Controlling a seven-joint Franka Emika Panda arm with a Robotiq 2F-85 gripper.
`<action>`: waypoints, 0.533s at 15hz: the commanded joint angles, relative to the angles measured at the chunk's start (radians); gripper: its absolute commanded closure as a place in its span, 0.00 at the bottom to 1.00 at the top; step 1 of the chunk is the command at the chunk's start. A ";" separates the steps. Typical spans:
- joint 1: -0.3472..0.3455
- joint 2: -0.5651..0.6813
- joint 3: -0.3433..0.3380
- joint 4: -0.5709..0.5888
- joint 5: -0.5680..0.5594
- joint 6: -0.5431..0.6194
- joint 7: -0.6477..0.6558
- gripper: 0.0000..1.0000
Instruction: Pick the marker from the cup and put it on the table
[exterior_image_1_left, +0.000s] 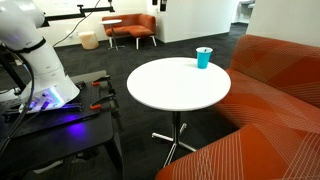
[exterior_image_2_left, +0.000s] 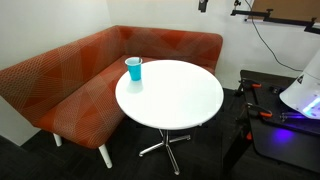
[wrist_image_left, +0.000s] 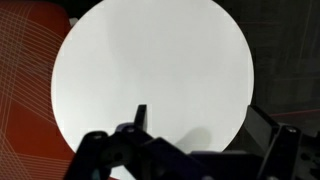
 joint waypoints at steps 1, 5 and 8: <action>0.007 0.029 0.053 -0.029 0.003 0.139 0.113 0.00; 0.018 0.052 0.102 -0.082 0.005 0.389 0.257 0.00; 0.025 0.075 0.133 -0.124 -0.026 0.610 0.399 0.00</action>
